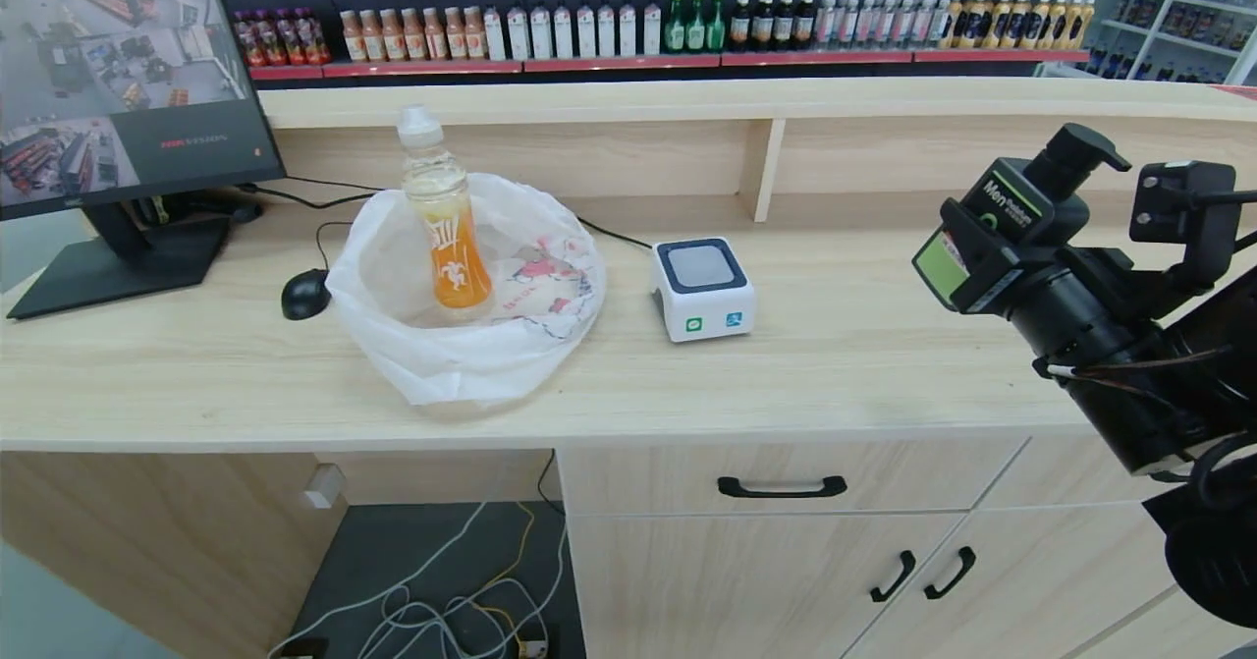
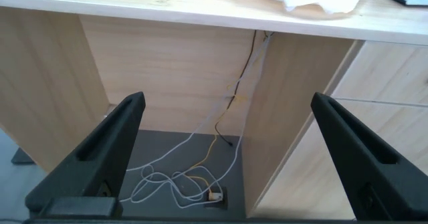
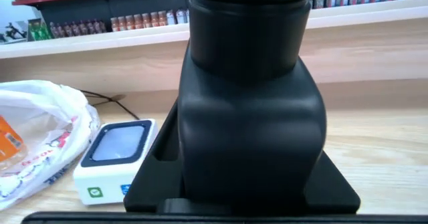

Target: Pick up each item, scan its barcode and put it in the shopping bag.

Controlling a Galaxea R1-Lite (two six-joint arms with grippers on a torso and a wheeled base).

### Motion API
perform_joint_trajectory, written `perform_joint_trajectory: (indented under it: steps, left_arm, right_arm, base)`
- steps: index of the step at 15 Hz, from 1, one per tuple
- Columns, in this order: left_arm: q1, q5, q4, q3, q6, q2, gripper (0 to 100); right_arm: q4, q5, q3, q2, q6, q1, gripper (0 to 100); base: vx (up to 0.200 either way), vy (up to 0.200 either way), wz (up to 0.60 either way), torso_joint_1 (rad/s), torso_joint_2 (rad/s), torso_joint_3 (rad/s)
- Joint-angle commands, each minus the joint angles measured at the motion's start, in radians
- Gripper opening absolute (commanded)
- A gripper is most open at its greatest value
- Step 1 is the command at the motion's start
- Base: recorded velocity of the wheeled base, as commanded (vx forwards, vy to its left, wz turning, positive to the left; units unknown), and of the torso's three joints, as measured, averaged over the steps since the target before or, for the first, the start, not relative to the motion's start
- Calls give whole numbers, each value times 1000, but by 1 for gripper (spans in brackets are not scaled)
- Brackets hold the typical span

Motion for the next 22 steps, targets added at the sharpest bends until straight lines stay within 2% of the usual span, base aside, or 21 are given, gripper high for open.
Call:
perform_joint_trajectory:
  steps: [1,4,15,18,20,22]
  left_arm:
    - [0,0,0,0,-2,0,100]
    - [0,0,0,0,0,0,100]
    - [0,0,0,0,4,0,100]
    - [0,0,0,0,4,0,100]
    - [0,0,0,0,4,0,100]
    - [0,0,0,0,4,0,100]
  right_arm:
    - [-2,0,3,-8,0,0,0]
    - [-2,0,19,-31,-2,0,0]
    - [-2,0,54,-31,-3,0,0]
    - [-2,0,17,6,17,33,0]
    - [-2,-12,-75,58,69,91,0]
    - [15,-14,-159,99,140,109,0]
  base:
    - [0,200,0,2,2,-2]
    - [0,200,0,1,4,1]
    - [0,0,0,0,0,0]
    - [0,0,0,0,0,0]
    - [0,0,0,0,0,0]
    - [0,0,0,0,0,0]
